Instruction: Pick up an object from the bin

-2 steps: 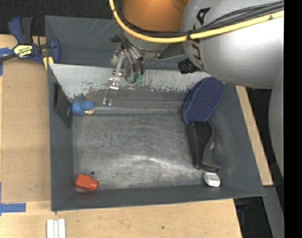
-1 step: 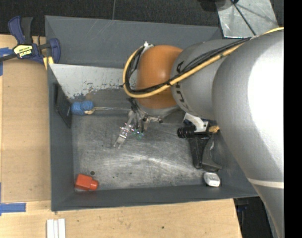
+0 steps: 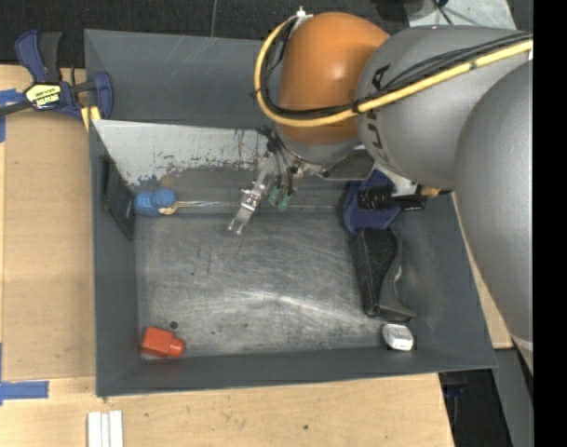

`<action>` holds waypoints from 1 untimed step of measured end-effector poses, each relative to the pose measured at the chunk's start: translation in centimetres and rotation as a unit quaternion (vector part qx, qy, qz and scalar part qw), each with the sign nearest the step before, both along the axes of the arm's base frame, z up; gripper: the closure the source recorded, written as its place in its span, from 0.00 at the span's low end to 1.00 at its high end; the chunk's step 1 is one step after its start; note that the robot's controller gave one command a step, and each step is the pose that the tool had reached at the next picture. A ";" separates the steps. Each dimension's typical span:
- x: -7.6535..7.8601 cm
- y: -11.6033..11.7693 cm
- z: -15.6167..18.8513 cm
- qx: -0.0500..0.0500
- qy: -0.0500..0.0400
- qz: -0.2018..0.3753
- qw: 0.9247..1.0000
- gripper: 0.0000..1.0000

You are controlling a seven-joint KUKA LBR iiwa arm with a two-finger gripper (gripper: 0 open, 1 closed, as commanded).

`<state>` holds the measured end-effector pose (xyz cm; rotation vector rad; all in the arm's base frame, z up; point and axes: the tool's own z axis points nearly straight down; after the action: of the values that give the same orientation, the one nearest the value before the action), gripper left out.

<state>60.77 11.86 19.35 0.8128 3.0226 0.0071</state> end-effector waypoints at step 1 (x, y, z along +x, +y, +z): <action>0.2 -7.5 -6.6 -0.002 0.007 -0.080 0.997 0.00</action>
Offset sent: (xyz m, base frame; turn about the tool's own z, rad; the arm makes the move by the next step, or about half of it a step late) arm 0.0025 -0.0709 -0.0641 0.1583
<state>61.00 4.39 12.75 1.0573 2.9597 -0.0052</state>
